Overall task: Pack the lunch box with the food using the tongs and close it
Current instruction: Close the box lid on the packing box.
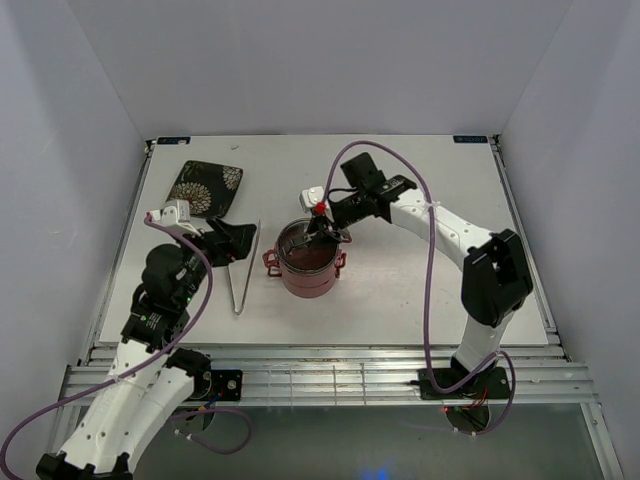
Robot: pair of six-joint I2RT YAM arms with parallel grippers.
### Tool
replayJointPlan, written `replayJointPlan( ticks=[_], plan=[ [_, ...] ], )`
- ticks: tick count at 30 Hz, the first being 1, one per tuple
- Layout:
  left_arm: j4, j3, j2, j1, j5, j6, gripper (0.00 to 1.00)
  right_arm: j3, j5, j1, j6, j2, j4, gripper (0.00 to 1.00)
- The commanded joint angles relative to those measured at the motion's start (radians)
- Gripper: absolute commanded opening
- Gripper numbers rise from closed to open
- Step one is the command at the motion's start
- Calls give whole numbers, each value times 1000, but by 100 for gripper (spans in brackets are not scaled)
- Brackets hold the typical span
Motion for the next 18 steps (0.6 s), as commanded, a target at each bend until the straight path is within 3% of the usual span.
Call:
replayJointPlan(
  ticks=[1,6,10,15,18],
  plan=[
    [-22,28,-12,4,-8,-6,98,6,49,6,-9,-44,43,23],
    [-35,30,-19,4,-19,-10,98,-20,44,30,49,-73,60,21],
    [-48,39,-29,4,-30,-12,98,-114,50,41,108,-142,210,17],
    [-52,36,-33,4,-25,-22,98,-146,53,40,184,-177,268,8],
    [-52,37,-30,4,-24,-26,98,-169,52,41,278,-200,333,8]
  ],
)
